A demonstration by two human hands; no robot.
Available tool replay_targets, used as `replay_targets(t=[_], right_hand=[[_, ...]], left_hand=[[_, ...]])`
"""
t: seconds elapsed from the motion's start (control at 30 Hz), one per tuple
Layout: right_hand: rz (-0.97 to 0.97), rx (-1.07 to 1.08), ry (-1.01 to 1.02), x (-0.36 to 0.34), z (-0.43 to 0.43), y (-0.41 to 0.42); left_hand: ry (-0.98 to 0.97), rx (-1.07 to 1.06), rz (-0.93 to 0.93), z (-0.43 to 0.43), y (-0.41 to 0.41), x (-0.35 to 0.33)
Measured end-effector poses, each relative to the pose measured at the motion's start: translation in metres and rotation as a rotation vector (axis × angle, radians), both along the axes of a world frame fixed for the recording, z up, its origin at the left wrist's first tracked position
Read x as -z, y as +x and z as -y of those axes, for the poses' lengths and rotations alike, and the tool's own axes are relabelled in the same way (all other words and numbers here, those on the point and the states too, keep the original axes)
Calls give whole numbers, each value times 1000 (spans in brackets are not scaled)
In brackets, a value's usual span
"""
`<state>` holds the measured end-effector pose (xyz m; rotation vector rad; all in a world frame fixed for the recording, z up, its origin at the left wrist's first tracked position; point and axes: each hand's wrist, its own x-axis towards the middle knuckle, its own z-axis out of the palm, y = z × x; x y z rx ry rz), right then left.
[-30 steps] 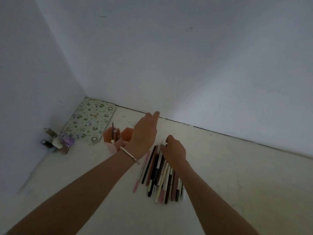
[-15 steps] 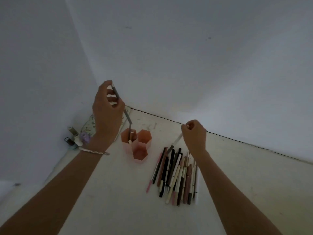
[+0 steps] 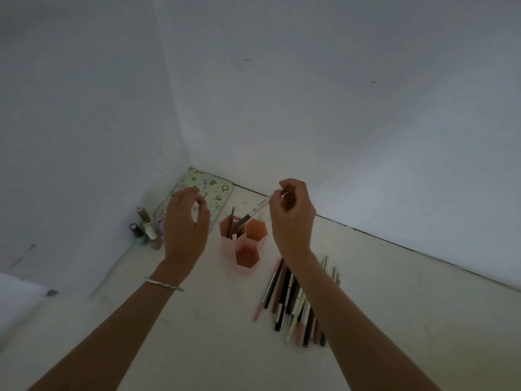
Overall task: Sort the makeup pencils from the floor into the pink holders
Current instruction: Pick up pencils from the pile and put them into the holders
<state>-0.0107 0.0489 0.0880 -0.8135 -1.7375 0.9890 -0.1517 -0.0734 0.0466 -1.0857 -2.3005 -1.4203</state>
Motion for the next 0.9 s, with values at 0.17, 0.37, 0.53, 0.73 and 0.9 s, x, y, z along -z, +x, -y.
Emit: replay_targets(t=[0.17,0.37,0.53,0.73,0.9], right_hand=[[277,-120,86,32,19,-8],[329,-104,118,45,14,9],[195,129,-14,23,-31,41],[254,202,-36,37,-53,88],[325,213,-72,59,-53,112]], left_hand=[[114,16,85,9,-5,-24],[121,172,161,-7,45,-38],[-479,346,130,-47,108,-2],[-1049,330,4,-67,148,61],[-1144,266,6,-74,154,74]])
